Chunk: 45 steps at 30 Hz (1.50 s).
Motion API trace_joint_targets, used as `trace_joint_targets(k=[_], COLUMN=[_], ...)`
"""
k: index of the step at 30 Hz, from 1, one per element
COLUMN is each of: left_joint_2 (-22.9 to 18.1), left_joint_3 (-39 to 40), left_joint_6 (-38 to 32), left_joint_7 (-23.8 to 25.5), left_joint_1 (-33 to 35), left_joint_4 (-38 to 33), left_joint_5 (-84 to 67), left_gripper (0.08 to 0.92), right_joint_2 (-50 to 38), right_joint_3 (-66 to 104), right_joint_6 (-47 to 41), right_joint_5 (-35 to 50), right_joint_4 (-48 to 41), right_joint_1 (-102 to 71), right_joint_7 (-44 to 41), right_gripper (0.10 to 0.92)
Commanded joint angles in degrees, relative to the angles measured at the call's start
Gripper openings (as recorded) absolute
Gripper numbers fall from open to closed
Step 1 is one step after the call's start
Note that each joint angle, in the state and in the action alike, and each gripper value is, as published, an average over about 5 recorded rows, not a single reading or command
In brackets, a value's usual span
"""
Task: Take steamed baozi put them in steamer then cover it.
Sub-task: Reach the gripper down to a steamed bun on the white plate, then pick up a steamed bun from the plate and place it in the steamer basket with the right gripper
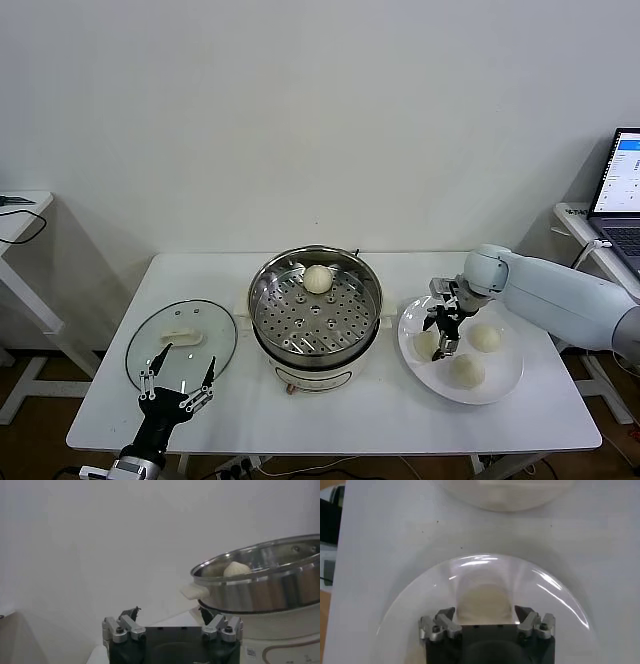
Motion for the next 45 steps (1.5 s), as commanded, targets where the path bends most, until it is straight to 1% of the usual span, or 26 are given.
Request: trace_joint_targets(k=[1,4,7,13,18,22,26,31,36,45], left_joint_2=[-0.06,-0.12,-0.08,0.32,0.61,0.79,0.97,0.94,0.89,0.76], left_joint_3=[-0.01,-0.09,-0.22,-0.38,-0.13,0.28,0.71,0.99,1.07,1.36], left_joint_6=[-0.09,-0.11,-0.07,0.01,0.02,0.08,0.11,-0.07,-0.40,-0.77], left_joint_7=[-0.01,-0.04,-0.07,-0.09,-0.11,-0.12,-0.12,-0.13,-0.14,-0.05], left_joint_1=[0.04,0.07,0.09,-0.08,-0.42,-0.64,-0.89,-1.05,-1.31,-1.48], left_joint_4=[0.06,-0.04,-0.20,-0.38,-0.75,-0.87,-0.88,-0.73,-0.39,0.18], left_joint_5=[-0.02,-0.03,-0.08,-0.16,-0.27,-0.30,-0.30,-0.29,-0.28,-0.26], left_gripper=[0.823,0.823,0.823,0.823,0.823,0.823,0.823,0.823,0.823,0.823], right_joint_2=[0.97,0.75,-0.07,-1.52,1.16,6.10,12.56,21.51,29.57,37.39], right_joint_3=[0.09,0.01,-0.17,-0.75,-5.34,-8.53,-10.35,-11.76,-13.25,-15.55], right_joint_6=[-0.66,-0.65,-0.60,1.52,3.80,3.15,1.03,-1.54,-3.40,-5.53], right_joint_5=[-0.62,-0.83,-1.01,-2.41,0.02,5.08,10.34,15.35,18.33,19.91], right_joint_4=[-0.79,-0.26,1.02,3.55,4.84,7.10,8.90,9.13,6.18,-0.39], right_joint_1=[-1.38,-0.77,1.13,11.16,26.45,34.69,38.64,38.80,36.20,29.29], right_joint_7=[0.50,0.31,-0.57,-7.86,-15.14,-17.35,-17.04,-15.00,-11.97,-6.26], right_gripper=[0.705,0.664,0.642,0.622,0.617,0.608,0.603,0.587,0.574,0.560])
